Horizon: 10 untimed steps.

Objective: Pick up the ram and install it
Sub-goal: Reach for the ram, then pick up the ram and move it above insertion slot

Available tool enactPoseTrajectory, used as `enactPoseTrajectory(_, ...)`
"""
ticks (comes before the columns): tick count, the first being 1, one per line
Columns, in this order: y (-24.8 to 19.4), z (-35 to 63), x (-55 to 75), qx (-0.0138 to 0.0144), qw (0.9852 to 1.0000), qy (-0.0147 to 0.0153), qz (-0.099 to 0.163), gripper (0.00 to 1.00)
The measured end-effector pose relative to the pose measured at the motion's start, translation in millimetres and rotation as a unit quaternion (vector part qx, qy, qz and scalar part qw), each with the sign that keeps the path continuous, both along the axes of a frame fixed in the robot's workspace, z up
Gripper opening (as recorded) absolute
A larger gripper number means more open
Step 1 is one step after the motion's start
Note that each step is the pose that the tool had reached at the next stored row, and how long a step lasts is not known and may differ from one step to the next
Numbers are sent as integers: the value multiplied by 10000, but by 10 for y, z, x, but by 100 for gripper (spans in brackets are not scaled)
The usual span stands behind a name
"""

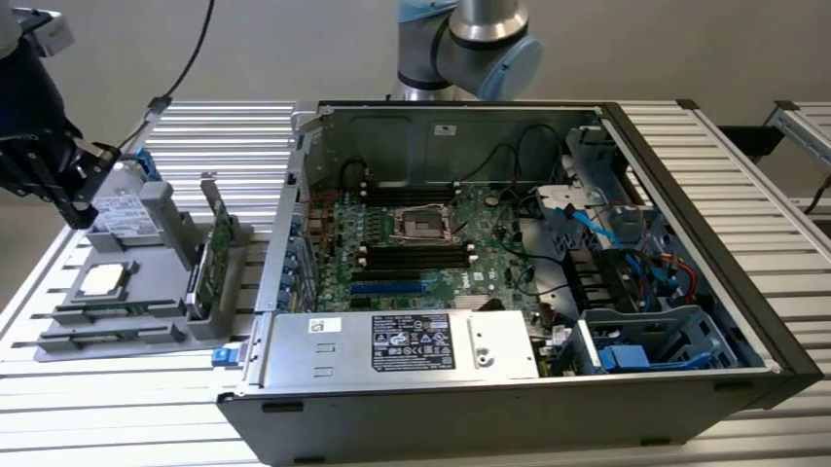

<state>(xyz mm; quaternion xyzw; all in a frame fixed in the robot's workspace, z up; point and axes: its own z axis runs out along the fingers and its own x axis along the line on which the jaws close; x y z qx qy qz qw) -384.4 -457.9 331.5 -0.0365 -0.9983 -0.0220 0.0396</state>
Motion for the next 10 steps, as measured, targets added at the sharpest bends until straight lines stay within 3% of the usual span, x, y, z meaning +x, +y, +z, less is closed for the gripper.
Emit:
enactPoseTrajectory(2,-19,-2,-57,0,10000,2,0,10)
enactPoseTrajectory(10,-19,-2,-65,0,10000,1,2,10)
